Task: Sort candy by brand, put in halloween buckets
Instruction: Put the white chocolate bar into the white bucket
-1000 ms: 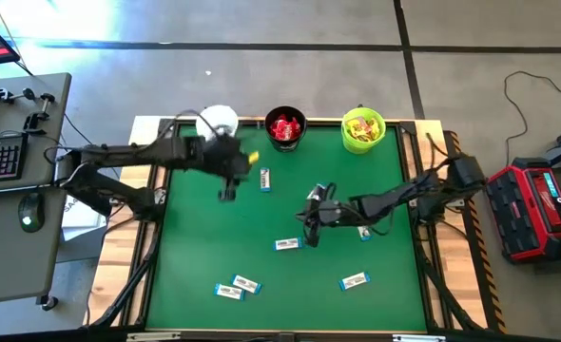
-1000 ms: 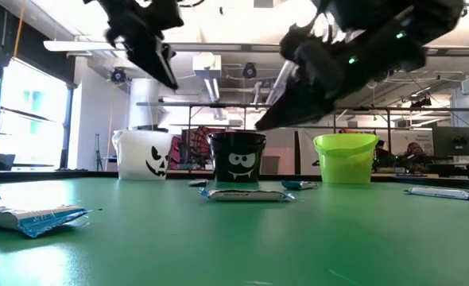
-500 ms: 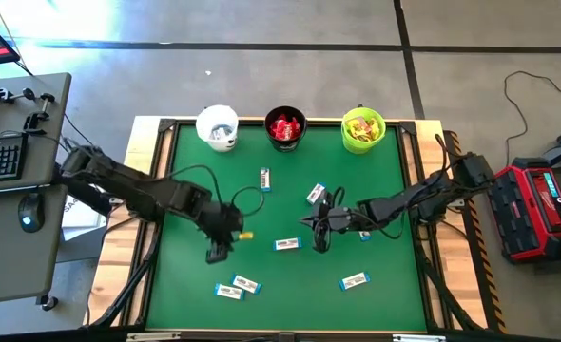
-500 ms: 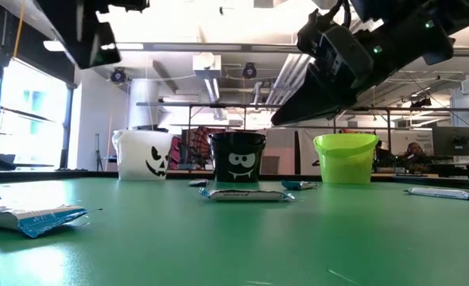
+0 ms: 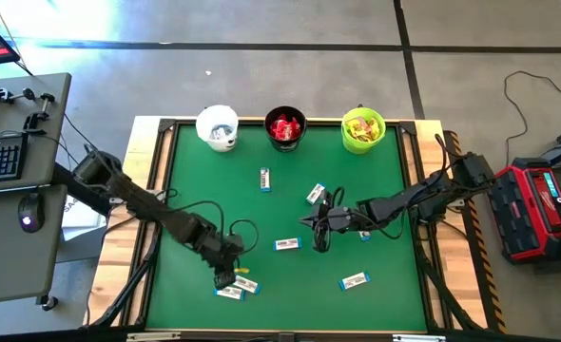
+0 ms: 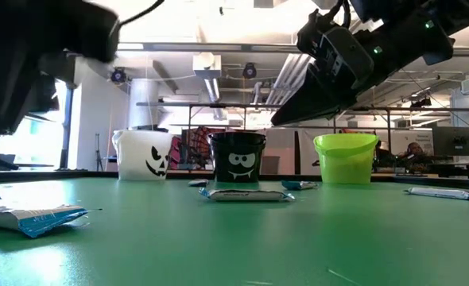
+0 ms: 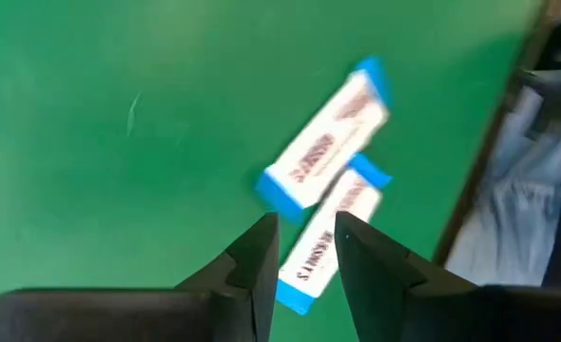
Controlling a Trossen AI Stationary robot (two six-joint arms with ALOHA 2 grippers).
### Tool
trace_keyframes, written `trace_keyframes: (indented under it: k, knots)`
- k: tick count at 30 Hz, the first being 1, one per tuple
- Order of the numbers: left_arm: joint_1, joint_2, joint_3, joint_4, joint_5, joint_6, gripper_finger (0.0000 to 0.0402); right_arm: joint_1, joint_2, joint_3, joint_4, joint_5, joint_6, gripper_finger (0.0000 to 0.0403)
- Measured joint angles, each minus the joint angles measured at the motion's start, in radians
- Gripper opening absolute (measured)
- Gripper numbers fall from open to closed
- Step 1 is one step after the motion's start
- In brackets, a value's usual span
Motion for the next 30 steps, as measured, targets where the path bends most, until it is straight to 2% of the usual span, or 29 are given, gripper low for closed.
trace_keyframes:
  k: [5, 10, 14, 23, 30]
  knots:
    - [-0.035, 0.000, -0.106, 0.154, -0.009, -0.167, 0.0114, 0.000, 0.000, 0.000, 0.000, 0.000, -0.021, 0.0000]
    - [-0.051, 0.006, -0.135, 0.201, -0.038, -0.219, 0.0150, 0.000, 0.001, 0.000, 0.000, -0.006, -0.023, 0.0000]
    - [-0.052, 0.048, -0.139, 0.206, -0.040, -0.241, 0.0161, 0.000, 0.001, 0.000, 0.000, -0.007, -0.023, 0.0000]
    - [-0.052, 0.103, -0.137, 0.276, -0.032, -0.246, 0.0152, 0.000, 0.001, 0.000, -0.001, -0.008, -0.023, 0.0000]
    - [-0.052, 0.110, -0.139, 0.354, -0.028, -0.237, 0.0118, 0.000, 0.001, 0.000, -0.002, -0.008, -0.023, 0.0000]
